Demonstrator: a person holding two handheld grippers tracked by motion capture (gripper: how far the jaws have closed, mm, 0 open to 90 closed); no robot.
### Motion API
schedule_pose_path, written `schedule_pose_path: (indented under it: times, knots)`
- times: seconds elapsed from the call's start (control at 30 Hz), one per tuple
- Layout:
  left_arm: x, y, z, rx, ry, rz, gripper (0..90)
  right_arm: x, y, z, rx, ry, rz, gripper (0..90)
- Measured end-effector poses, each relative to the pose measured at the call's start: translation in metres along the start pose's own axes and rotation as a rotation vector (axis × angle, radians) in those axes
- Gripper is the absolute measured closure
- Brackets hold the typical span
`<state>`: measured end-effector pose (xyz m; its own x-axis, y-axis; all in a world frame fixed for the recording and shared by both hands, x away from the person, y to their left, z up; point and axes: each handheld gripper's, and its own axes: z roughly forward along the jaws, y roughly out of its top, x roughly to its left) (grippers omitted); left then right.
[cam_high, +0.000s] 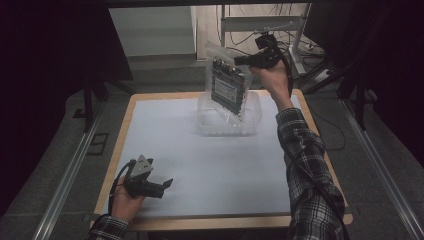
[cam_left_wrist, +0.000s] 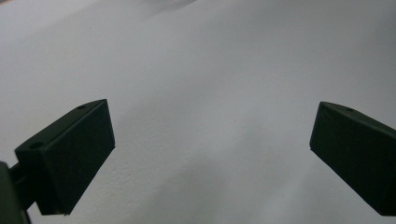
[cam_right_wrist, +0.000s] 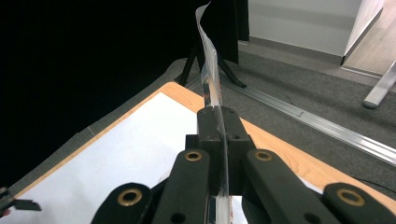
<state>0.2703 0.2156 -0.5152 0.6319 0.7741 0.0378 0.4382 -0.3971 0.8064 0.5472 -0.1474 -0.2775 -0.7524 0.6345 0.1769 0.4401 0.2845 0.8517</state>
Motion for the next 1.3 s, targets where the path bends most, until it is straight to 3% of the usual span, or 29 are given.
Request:
schedule_pose_path:
  times: [0.23,0.6,0.8,0.93,1.0,1.1,1.2,1.3]
  knots:
    - [0.0,0.0,0.0,0.001,-0.001,-0.001,0.0,-0.007,-0.002,0.018,0.0,-0.006,-0.016,89.0]
    - [0.0,0.0,0.0,0.008,-0.004,0.006,0.0,-0.016,-0.024,0.046,0.046,-0.003,0.015,88.9]
    - [-0.001,0.0,0.001,0.01,-0.006,0.008,0.0,-0.022,-0.035,0.046,0.041,0.002,0.031,88.9]
    - [-0.002,0.0,0.001,0.015,-0.006,0.013,0.0,-0.026,-0.042,0.044,0.062,-0.043,0.001,88.8]
    - [-0.002,0.0,0.002,0.016,-0.006,0.014,0.0,-0.03,-0.046,0.042,0.045,-0.024,0.031,88.7]
    - [-0.002,0.0,0.002,0.018,-0.005,0.015,0.0,-0.03,-0.047,0.042,0.037,-0.017,0.03,88.6]
    - [-0.002,0.0,0.002,0.016,-0.004,0.015,0.0,-0.026,-0.044,0.04,0.053,-0.035,0.006,87.3]
    - [-0.002,0.0,0.001,0.014,-0.005,0.014,0.0,-0.023,-0.041,0.038,0.07,-0.07,-0.03,79.1]
